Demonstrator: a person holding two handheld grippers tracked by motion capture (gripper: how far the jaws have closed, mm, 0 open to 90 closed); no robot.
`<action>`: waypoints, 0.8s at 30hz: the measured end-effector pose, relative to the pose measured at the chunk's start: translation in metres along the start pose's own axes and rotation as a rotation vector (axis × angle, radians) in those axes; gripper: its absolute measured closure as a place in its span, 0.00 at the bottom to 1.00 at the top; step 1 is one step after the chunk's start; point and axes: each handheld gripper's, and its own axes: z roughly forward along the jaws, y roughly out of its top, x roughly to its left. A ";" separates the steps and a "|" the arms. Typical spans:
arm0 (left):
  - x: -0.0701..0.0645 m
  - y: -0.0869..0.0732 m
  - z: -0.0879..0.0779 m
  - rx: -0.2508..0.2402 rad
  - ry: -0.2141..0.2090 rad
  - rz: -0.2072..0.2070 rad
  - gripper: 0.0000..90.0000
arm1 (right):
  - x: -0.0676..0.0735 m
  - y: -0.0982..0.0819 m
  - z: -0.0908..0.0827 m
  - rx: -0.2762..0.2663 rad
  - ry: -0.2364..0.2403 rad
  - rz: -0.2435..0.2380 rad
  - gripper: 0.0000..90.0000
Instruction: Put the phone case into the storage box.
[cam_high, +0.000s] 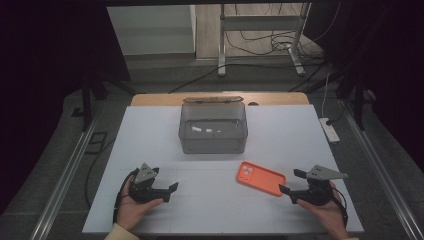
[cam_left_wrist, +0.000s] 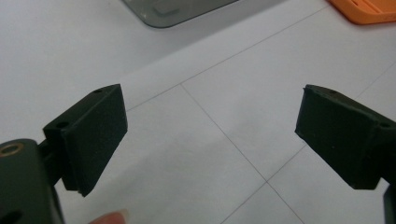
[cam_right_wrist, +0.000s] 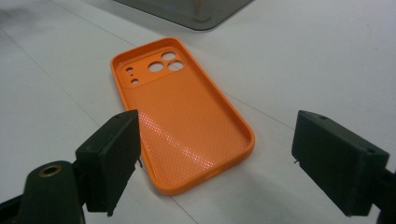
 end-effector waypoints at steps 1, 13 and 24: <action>0.000 0.000 0.000 -0.001 0.004 -0.001 0.10 | -0.001 0.000 0.000 -0.004 -0.002 0.004 0.18; -0.001 -0.004 -0.004 -0.001 0.024 0.001 0.09 | -0.005 0.002 0.001 -0.003 -0.001 0.005 0.18; -0.004 -0.005 -0.004 -0.003 0.019 0.021 0.08 | 0.002 0.005 0.003 0.010 -0.004 -0.024 0.18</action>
